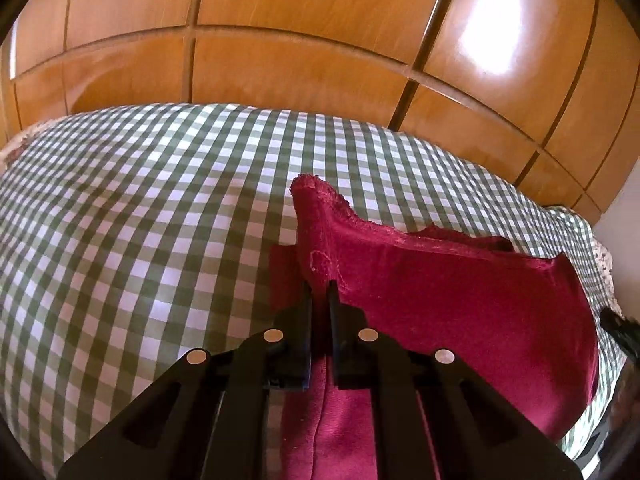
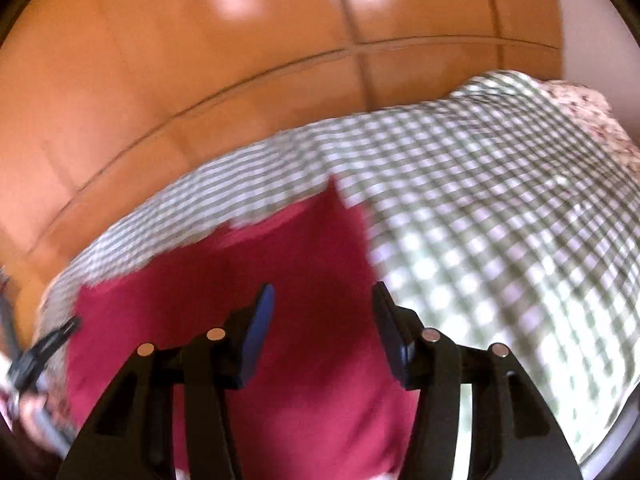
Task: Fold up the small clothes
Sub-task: 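Pinch the folded sweater corner with the left gripper and straighten it, then release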
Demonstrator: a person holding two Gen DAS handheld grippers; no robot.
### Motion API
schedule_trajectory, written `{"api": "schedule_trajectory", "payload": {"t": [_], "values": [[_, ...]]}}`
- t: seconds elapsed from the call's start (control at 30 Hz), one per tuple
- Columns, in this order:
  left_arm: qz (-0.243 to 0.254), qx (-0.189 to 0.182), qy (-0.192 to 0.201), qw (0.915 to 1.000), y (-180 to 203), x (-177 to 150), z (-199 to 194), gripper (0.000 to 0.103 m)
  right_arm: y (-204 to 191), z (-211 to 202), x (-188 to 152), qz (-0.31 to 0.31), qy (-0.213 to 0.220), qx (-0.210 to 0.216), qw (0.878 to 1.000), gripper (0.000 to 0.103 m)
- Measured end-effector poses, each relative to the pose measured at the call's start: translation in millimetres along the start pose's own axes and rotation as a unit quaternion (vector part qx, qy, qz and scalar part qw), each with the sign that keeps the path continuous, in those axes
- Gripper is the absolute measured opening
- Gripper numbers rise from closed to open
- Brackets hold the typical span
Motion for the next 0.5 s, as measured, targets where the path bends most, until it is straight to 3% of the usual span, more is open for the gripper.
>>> {"api": "schedule_trajectory", "payload": {"t": [0.07, 0.1, 0.17, 0.3, 0.5], "values": [[-0.001, 0.001, 0.008, 1.0000, -1, 2, -2, 0.006, -1, 26, 4, 0.006, -0.039, 0.003, 0.999, 0.047], [-0.001, 0.002, 0.014, 0.9999, -2, 4, -3, 0.006, -3, 33, 2, 0.006, -0.057, 0.009, 0.998, 0.025], [-0.003, 0.004, 0.023, 0.9997, -5, 7, -6, 0.006, -9, 35, 4, -0.015, -0.050, -0.004, 0.999, 0.008], [-0.009, 0.014, 0.024, 0.9996, -11, 9, -1, 0.006, -7, 27, 16, -0.005, -0.005, -0.014, 1.000, 0.006], [0.014, 0.061, -0.045, 0.9970, -9, -10, 40, 0.007, 7, 58, 2, -0.021, -0.013, -0.058, 0.998, 0.007]]}}
Point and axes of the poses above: each gripper's, at about its wrist camera, not at the fingertips, and z roughly the way its jaws point, y to its right, x to its top, the point moved 7 cm from there along z, roughly the way its jaws point, and after that the axes turned 13 degrees about z, right-handed, at the moved point
